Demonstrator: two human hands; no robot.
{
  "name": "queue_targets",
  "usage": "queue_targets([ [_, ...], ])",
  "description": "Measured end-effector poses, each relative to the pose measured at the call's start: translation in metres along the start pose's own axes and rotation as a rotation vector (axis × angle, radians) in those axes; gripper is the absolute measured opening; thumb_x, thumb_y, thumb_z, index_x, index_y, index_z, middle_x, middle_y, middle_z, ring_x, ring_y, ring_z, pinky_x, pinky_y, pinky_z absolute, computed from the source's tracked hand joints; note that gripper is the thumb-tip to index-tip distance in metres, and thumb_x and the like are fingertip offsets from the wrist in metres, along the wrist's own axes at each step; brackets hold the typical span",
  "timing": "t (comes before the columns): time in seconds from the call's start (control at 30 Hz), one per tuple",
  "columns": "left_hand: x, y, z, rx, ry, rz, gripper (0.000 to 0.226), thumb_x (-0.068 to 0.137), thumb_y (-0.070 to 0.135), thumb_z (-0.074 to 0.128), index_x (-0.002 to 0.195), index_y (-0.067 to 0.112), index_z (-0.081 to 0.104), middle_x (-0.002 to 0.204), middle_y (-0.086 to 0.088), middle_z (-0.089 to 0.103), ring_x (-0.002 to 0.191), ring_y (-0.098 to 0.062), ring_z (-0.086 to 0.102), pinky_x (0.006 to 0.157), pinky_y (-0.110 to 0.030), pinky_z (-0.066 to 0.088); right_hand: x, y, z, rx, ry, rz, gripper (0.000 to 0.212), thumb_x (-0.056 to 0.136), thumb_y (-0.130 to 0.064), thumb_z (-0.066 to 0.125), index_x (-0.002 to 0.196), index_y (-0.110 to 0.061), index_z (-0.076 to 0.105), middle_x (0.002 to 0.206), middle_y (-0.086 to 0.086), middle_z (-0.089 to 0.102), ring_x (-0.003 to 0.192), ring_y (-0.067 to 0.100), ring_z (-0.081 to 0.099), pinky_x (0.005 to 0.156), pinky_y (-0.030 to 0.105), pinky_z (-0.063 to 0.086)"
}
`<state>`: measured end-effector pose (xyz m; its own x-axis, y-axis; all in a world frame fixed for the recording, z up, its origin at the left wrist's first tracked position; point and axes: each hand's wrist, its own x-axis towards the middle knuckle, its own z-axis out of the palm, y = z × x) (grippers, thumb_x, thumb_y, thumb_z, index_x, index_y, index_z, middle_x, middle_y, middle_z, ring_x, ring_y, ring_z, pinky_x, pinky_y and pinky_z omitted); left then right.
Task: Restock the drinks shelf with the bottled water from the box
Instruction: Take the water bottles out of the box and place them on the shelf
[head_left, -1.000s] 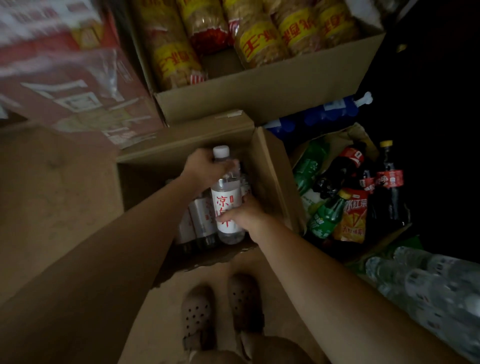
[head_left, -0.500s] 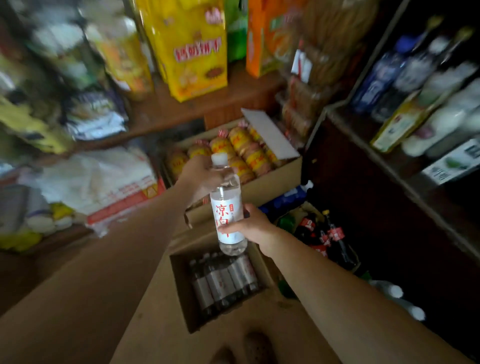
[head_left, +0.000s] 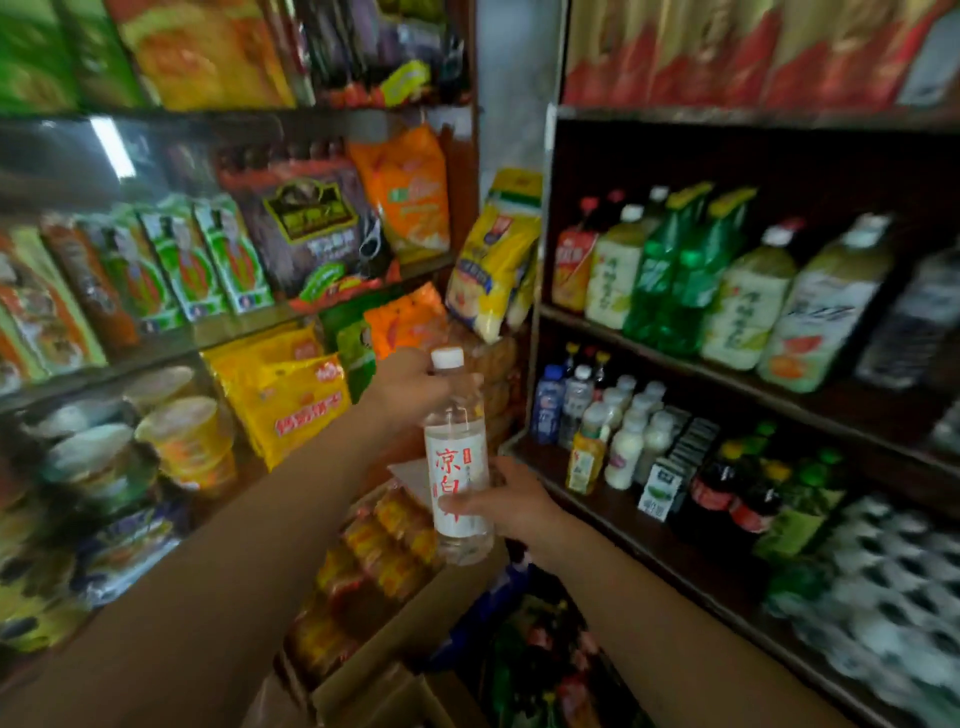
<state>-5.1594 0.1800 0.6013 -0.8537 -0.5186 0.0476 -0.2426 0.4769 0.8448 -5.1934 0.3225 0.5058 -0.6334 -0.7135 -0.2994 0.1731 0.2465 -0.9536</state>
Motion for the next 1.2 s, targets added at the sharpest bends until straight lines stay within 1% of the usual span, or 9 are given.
queue_targets([
  [0.1,0.008,0.06,0.021,0.032,-0.05,0.073,0.016,0.079,0.03,0.075,0.071,0.016,0.071,0.067,0.005,0.066,0.062,-0.002,0.057,0.049,-0.007,0.041,-0.025,-0.027,-0.041,0.006,0.123,-0.02,0.055,0.067,-0.021,0.086,0.113,-0.027,0.057,0.12,-0.004,0.064,0.107,0.015,0.061,0.094,0.036,0.052],
  [0.2,0.017,0.111,0.053,0.038,-0.103,0.103,0.03,0.073,0.039,0.078,0.078,0.01,0.076,0.08,-0.007,0.073,0.081,-0.018,0.068,0.07,-0.035,0.052,-0.047,-0.043,-0.092,0.016,0.244,-0.061,0.068,0.064,-0.024,0.088,0.122,-0.021,0.054,0.119,-0.004,0.064,0.106,0.015,0.061,0.095,0.037,0.051],
  [0.33,0.014,0.181,0.108,0.025,-0.119,0.205,0.02,0.075,0.035,0.078,0.078,0.015,0.076,0.07,0.005,0.069,0.069,-0.007,0.059,0.055,-0.016,0.042,-0.084,-0.06,-0.165,-0.04,0.363,-0.081,0.059,0.063,-0.026,0.088,0.114,-0.022,0.058,0.115,-0.004,0.067,0.106,0.017,0.064,0.095,0.042,0.052],
  [0.5,0.003,0.253,0.185,-0.025,-0.202,0.274,0.033,0.072,0.038,0.079,0.081,0.007,0.074,0.074,-0.002,0.068,0.071,-0.015,0.062,0.06,-0.026,0.044,-0.134,-0.06,-0.253,-0.017,0.496,-0.076,0.076,0.058,-0.03,0.09,0.125,-0.019,0.055,0.124,-0.002,0.062,0.111,0.02,0.061,0.095,0.041,0.051],
  [0.63,-0.019,0.308,0.242,-0.022,-0.299,0.334,0.029,0.067,0.036,0.083,0.058,0.014,0.066,0.06,0.0,0.062,0.065,-0.016,0.061,0.056,-0.027,0.043,-0.181,-0.054,-0.313,-0.007,0.612,-0.082,0.071,0.061,-0.027,0.09,0.122,-0.019,0.055,0.12,-0.003,0.063,0.109,0.019,0.061,0.092,0.039,0.052],
  [0.8,-0.047,0.372,0.32,-0.001,-0.449,0.467,0.022,0.066,0.032,0.084,0.064,0.015,0.071,0.064,0.004,0.063,0.067,-0.01,0.06,0.056,-0.023,0.04,-0.246,-0.034,-0.37,0.096,0.775,-0.134,0.054,0.063,-0.022,0.089,0.107,-0.02,0.058,0.109,-0.001,0.067,0.101,0.016,0.065,0.091,0.037,0.054],
  [0.93,-0.078,0.41,0.383,-0.025,-0.512,0.537,0.032,0.067,0.033,0.084,0.054,0.016,0.06,0.058,0.002,0.055,0.067,-0.015,0.059,0.053,-0.025,0.034,-0.3,-0.012,-0.413,0.084,0.962,-0.152,0.046,0.062,-0.014,0.089,0.097,-0.022,0.06,0.1,-0.002,0.069,0.092,0.012,0.066,0.079,0.021,0.055],
  [1.1,-0.121,0.443,0.453,-0.147,-0.659,0.59,0.036,0.067,0.027,0.085,0.049,0.016,0.056,0.04,0.011,0.051,0.058,-0.01,0.053,0.047,-0.02,0.035,-0.359,0.021,-0.472,0.049,1.122,-0.099,0.068,0.042,-0.033,0.089,0.105,-0.024,0.064,0.1,-0.007,0.072,0.093,0.009,0.067,0.084,0.027,0.056],
  [1.2,-0.143,0.466,0.49,-0.159,-0.762,0.636,0.027,0.071,0.031,0.082,0.06,0.013,0.064,0.058,0.004,0.061,0.058,-0.008,0.055,0.052,-0.022,0.038,-0.4,0.034,-0.498,-0.02,1.224,-0.09,0.051,0.052,-0.03,0.088,0.096,-0.03,0.062,0.097,-0.01,0.07,0.091,0.007,0.066,0.082,0.024,0.055],
])
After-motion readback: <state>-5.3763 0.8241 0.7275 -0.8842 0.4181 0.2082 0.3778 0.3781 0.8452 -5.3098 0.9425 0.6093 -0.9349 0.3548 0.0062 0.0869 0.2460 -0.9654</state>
